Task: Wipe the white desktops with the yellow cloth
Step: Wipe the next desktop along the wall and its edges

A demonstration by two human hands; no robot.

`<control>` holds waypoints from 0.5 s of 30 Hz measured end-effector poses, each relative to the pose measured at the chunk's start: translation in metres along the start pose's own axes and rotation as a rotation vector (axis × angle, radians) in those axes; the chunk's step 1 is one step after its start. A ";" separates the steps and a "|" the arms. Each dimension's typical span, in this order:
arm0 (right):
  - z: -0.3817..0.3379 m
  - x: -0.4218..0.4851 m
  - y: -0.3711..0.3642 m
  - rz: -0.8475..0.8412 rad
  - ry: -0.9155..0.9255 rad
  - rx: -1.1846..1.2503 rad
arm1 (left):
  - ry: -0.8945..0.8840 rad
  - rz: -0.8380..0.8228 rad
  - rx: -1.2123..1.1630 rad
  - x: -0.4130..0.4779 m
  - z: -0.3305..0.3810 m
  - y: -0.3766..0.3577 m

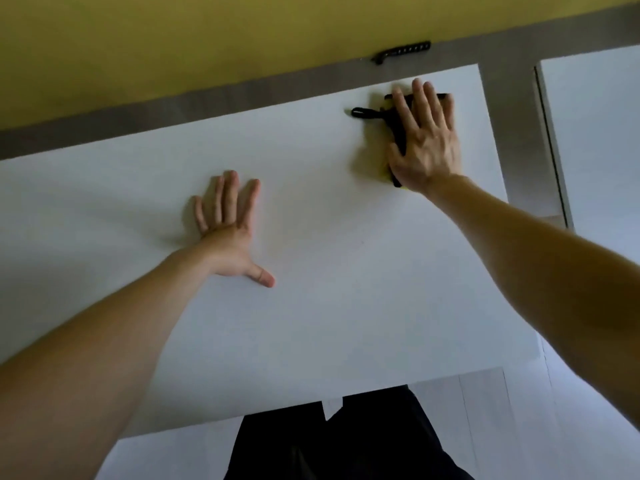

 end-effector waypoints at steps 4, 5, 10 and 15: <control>-0.056 -0.084 -0.016 -0.004 0.098 0.054 | -0.007 -0.009 -0.001 -0.002 0.001 0.002; -0.075 -0.114 -0.023 -0.010 0.177 0.090 | -0.011 -0.008 0.008 -0.004 0.003 0.002; -0.115 -0.181 -0.035 -0.113 0.518 0.054 | -0.055 0.075 -0.003 -0.015 0.004 0.017; -0.036 -0.068 -0.016 0.009 0.115 0.123 | 0.031 0.267 0.002 -0.009 -0.042 0.036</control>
Point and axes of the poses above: each hand's wrist, its own x-axis towards the middle knuckle, its own y-axis out of the back of the hand, z = x × y, the point moved 3 cm from there along x, towards the middle knuckle, and after that the axes turned 15 degrees about -y, right-handed, at the moved point
